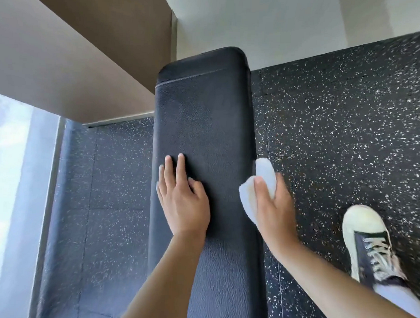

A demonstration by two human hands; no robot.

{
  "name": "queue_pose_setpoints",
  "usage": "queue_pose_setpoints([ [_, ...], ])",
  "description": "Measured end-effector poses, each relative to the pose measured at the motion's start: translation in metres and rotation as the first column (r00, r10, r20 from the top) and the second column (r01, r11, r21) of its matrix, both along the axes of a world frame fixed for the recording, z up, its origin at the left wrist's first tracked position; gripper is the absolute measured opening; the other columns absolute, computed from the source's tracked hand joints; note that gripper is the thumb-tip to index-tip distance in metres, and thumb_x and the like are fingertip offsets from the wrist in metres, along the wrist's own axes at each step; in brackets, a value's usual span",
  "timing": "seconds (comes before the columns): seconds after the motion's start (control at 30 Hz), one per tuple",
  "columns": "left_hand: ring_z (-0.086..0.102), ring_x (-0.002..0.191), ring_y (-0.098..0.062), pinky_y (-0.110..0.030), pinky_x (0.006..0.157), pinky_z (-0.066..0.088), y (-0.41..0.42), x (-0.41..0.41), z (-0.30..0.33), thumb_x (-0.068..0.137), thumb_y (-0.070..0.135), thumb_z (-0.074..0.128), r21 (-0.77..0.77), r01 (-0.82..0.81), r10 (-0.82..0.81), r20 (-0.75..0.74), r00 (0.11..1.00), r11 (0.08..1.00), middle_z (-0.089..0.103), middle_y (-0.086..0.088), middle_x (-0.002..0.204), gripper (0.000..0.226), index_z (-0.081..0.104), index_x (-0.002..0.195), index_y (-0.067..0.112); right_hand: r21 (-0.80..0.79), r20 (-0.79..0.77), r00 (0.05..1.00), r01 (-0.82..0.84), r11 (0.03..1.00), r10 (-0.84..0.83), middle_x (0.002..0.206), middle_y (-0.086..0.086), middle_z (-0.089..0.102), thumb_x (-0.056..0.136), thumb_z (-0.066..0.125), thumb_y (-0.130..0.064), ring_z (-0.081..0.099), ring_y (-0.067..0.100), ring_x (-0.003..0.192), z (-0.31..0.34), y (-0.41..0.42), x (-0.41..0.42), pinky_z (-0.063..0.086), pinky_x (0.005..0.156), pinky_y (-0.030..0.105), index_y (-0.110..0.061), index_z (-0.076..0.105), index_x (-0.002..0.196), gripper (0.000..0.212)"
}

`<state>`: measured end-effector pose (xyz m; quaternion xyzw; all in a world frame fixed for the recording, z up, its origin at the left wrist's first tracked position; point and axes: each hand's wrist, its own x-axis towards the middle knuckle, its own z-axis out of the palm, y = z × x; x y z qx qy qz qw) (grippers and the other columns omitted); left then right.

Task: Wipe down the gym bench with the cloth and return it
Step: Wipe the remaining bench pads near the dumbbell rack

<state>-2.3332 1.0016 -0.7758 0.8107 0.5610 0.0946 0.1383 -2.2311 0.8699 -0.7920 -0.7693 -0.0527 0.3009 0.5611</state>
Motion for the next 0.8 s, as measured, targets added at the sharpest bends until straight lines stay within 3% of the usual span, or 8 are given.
queue_pose_setpoints([
  [0.13, 0.017, 0.161, -0.021, -0.052, 0.127, 0.024, -0.098, -0.1, 0.004, 0.1, 0.026, 0.036, -0.004, 0.162, -0.161, -0.058, 0.985, 0.987, 0.023, 0.005, 0.173, 0.062, 0.036, 0.162, 0.027, -0.064, -0.009, 0.999, -0.049, 0.997, 0.049, 0.075, 0.0, 0.062, 0.095, 0.049, -0.059, 0.06, 0.025, 0.074, 0.006, -0.061, -0.06, 0.051, 0.074, 0.056, -0.021, 0.053, 0.092, 0.039],
  [0.23, 0.029, 0.157, -0.026, -0.05, 0.122, 0.028, -0.152, -0.153, 0.005, 0.094, 0.028, 0.041, 0.007, 0.216, -0.214, -0.118, 0.97, 0.976, 0.025, 0.004, 0.173, 0.066, 0.04, 0.16, 0.027, -0.036, -0.024, 0.997, -0.067, 0.997, 0.066, 0.075, 0.0, 0.06, 0.097, 0.05, -0.055, 0.059, 0.027, 0.073, 0.01, -0.051, -0.046, 0.051, 0.074, 0.053, -0.022, 0.052, 0.092, 0.034],
  [0.3, 0.032, 0.155, -0.028, -0.048, 0.121, 0.027, -0.168, -0.164, 0.005, 0.092, 0.028, 0.042, 0.003, 0.2, -0.199, -0.125, 0.972, 0.98, 0.027, 0.004, 0.172, 0.066, 0.043, 0.159, 0.026, 0.002, -0.03, 0.999, -0.016, 1.0, 0.017, 0.084, -0.003, 0.064, 0.1, 0.053, -0.045, 0.062, 0.022, 0.082, 0.005, -0.018, -0.018, 0.052, 0.081, 0.047, -0.021, 0.057, 0.099, 0.025],
  [0.37, 0.03, 0.157, -0.025, -0.047, 0.123, 0.025, -0.171, -0.163, 0.007, 0.092, 0.027, 0.041, -0.004, 0.177, -0.176, -0.112, 0.978, 0.984, 0.028, 0.004, 0.171, 0.066, 0.044, 0.158, 0.026, 0.012, -0.021, 0.999, 0.034, 0.999, -0.034, 0.104, -0.002, 0.07, 0.099, 0.051, -0.043, 0.065, 0.023, 0.099, 0.001, 0.018, 0.016, 0.052, 0.093, 0.043, -0.02, 0.063, 0.115, 0.031],
  [0.43, 0.027, 0.158, -0.024, -0.047, 0.125, 0.023, -0.171, -0.162, 0.007, 0.093, 0.027, 0.04, -0.003, 0.188, -0.187, -0.109, 0.976, 0.982, 0.027, 0.004, 0.172, 0.067, 0.042, 0.16, 0.025, -0.017, 0.017, 0.999, 0.044, 0.999, -0.043, 0.11, 0.001, 0.069, 0.099, 0.05, -0.044, 0.064, 0.026, 0.103, -0.002, 0.039, 0.034, 0.05, 0.097, 0.046, -0.018, 0.063, 0.118, 0.035],
  [0.53, 0.024, 0.159, -0.023, -0.047, 0.126, 0.021, -0.171, -0.168, 0.004, 0.093, 0.027, 0.04, 0.011, 0.209, -0.207, -0.115, 0.972, 0.978, 0.026, 0.004, 0.172, 0.068, 0.039, 0.161, 0.026, -0.004, 0.056, 0.996, 0.065, 0.998, -0.065, 0.094, 0.002, 0.066, 0.101, 0.051, -0.039, 0.061, 0.024, 0.089, -0.006, 0.026, 0.017, 0.05, 0.089, 0.046, -0.013, 0.059, 0.103, 0.027],
  [0.67, 0.023, 0.159, -0.025, -0.049, 0.126, 0.023, -0.17, -0.167, 0.001, 0.094, 0.027, 0.039, 0.03, 0.211, -0.206, -0.115, 0.972, 0.977, 0.026, 0.002, 0.172, 0.067, 0.039, 0.161, 0.025, 0.042, 0.019, 0.998, 0.052, 0.998, -0.052, 0.091, 0.002, 0.065, 0.105, 0.054, -0.036, 0.059, 0.013, 0.083, -0.003, -0.045, -0.06, 0.047, 0.077, 0.027, -0.019, 0.057, 0.102, 0.018],
  [0.8, 0.022, 0.16, -0.025, -0.051, 0.126, 0.023, -0.172, -0.168, 0.001, 0.095, 0.027, 0.037, 0.043, 0.208, -0.202, -0.107, 0.973, 0.977, 0.026, 0.001, 0.172, 0.067, 0.039, 0.161, 0.023, -0.046, -0.028, 1.0, 0.002, 0.999, -0.003, 0.083, -0.001, 0.064, 0.098, 0.049, -0.057, 0.061, 0.02, 0.079, 0.006, -0.125, -0.137, 0.051, 0.079, 0.046, -0.02, 0.055, 0.101, 0.038],
])
